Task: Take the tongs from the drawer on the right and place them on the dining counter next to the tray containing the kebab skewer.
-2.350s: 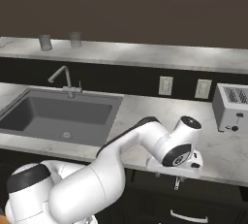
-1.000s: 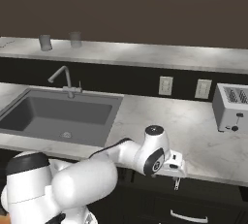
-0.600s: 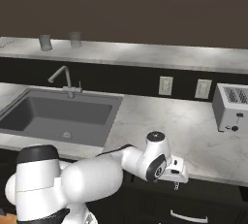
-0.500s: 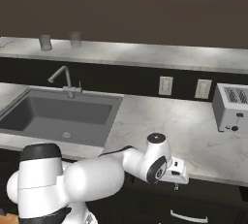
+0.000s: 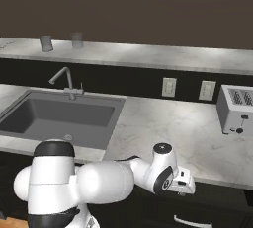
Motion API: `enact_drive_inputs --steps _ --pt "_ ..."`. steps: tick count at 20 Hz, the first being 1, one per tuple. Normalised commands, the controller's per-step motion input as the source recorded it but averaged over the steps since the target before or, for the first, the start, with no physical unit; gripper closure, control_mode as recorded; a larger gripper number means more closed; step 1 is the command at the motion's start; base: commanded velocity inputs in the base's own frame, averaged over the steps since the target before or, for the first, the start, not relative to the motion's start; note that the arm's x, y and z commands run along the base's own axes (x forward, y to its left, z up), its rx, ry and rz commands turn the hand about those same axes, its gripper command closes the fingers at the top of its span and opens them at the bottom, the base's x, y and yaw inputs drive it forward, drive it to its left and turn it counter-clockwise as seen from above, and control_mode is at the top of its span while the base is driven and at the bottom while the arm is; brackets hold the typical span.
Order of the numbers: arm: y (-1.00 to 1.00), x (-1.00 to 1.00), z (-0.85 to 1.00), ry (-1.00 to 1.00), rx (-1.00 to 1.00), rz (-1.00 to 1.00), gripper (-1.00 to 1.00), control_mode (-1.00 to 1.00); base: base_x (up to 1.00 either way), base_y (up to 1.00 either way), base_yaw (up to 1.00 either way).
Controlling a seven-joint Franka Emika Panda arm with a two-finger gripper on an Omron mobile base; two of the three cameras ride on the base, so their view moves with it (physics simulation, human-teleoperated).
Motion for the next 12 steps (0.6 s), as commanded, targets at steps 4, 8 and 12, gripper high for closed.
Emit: enact_drive_inputs --steps 4,8,12 --pt "-0.18 -0.12 -0.19 0.0 0.0 0.0 -1.0 -1.0 0.0 0.0 0.0" --pt "-0.21 -0.25 -0.23 0.0 0.0 0.0 -1.0 -1.0 0.0 0.0 0.0" --pt "-0.27 -0.42 -0.28 0.0 0.0 0.0 -1.0 -1.0 0.0 0.0 0.0"
